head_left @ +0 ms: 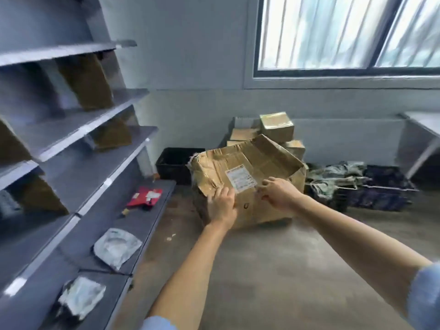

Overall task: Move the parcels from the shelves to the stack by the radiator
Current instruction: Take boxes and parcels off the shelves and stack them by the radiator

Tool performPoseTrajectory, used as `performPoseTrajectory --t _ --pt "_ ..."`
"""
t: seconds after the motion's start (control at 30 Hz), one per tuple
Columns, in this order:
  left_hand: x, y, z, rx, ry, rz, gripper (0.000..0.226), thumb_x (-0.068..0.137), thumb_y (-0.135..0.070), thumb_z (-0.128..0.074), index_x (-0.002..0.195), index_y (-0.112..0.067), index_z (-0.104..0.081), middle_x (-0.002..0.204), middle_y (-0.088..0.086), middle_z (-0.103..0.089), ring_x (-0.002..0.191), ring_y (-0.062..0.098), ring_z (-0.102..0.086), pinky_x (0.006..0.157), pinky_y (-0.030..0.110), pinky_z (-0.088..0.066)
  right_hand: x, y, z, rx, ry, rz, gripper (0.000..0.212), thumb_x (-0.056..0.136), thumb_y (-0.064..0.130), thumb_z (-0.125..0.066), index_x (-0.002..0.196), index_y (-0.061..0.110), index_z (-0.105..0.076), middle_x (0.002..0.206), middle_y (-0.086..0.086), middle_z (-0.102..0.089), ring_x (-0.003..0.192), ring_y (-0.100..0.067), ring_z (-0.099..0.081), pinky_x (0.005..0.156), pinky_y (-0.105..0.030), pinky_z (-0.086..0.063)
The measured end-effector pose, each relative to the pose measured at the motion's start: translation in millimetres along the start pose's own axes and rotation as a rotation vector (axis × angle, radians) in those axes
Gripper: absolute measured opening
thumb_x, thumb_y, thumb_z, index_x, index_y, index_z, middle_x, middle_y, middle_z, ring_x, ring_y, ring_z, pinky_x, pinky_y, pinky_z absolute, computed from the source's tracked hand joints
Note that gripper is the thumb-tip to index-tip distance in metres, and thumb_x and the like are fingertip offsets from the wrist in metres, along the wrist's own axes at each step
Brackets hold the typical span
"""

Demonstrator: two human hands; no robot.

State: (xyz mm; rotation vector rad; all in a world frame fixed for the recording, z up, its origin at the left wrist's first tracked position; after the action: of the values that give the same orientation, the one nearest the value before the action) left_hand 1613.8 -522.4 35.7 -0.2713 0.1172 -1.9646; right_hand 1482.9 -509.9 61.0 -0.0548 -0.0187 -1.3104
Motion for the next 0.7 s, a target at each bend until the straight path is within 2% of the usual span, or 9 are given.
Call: performPoseTrajectory --t 0.13,0.27,0.37,0.47,0.57,0.7 --pt "85 -39 -26 0.020 0.005 -0.106 0.044 0.087 -0.024 -0.060 0.129 -0.015 -0.047 0.136 0.002 -0.049 0.131 0.022 -0.039 0.107 0.038 -0.031 23 -78 -14 0.048 -0.101 -0.094 0.024 0.081 0.012 -0.062 0.104 0.011 -0.070 0.107 -0.012 -0.068 0.107 -0.031 -0.062 0.087 -0.034 -0.050" --pt "170 -51 -61 -0.003 0.036 -0.194 0.038 0.085 -0.019 -0.060 0.123 -0.017 -0.053 0.129 -0.001 -0.055 0.124 0.020 -0.044 0.104 0.035 -0.032 76 -145 -51 0.050 -0.034 -0.188 0.027 0.085 0.014 -0.056 0.110 0.012 -0.065 0.115 -0.010 -0.063 0.117 -0.028 -0.055 0.095 -0.036 -0.045" --pt "249 -37 -88 -0.020 0.041 -0.216 0.032 0.082 -0.017 -0.056 0.114 -0.019 -0.057 0.119 -0.003 -0.059 0.117 0.018 -0.048 0.100 0.032 -0.032 144 -190 -72 0.032 0.001 -0.181 0.027 0.084 0.013 -0.055 0.109 0.011 -0.065 0.113 -0.010 -0.063 0.114 -0.029 -0.056 0.091 -0.035 -0.045" --pt "331 -16 -109 -0.035 0.078 -0.207 0.028 0.081 -0.020 -0.056 0.109 -0.020 -0.058 0.114 -0.004 -0.061 0.113 0.017 -0.050 0.102 0.033 -0.029 224 -231 -91 0.011 0.074 -0.201 0.032 0.086 0.017 -0.049 0.116 0.015 -0.061 0.121 -0.005 -0.059 0.123 -0.022 -0.048 0.096 -0.032 -0.041" --pt "410 4 -111 -0.014 0.090 -0.210 0.026 0.081 -0.022 -0.056 0.107 -0.020 -0.058 0.112 -0.003 -0.061 0.112 0.017 -0.050 0.108 0.036 -0.026 299 -263 -99 0.037 0.137 -0.232 0.032 0.086 0.016 -0.048 0.116 0.012 -0.061 0.122 -0.006 -0.059 0.123 -0.022 -0.048 0.093 -0.032 -0.041" --pt "501 23 -106 -0.013 0.110 -0.203 0.025 0.082 -0.020 -0.056 0.107 -0.019 -0.057 0.111 -0.003 -0.060 0.111 0.017 -0.050 0.110 0.039 -0.026 380 -301 -85 0.042 0.095 -0.253 0.028 0.086 0.015 -0.049 0.109 0.009 -0.064 0.115 -0.008 -0.061 0.116 -0.023 -0.053 0.085 -0.031 -0.043"
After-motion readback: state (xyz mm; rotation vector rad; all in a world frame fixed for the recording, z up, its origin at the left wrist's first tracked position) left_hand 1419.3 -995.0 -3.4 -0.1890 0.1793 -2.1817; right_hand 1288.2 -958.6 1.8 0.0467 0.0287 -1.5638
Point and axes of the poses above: each hand's wrist, its own x-axis towards the middle knuckle, its own z-axis out of the back of the hand, y = z × x, the point moved 8 cm from there along x, towards the middle knuckle
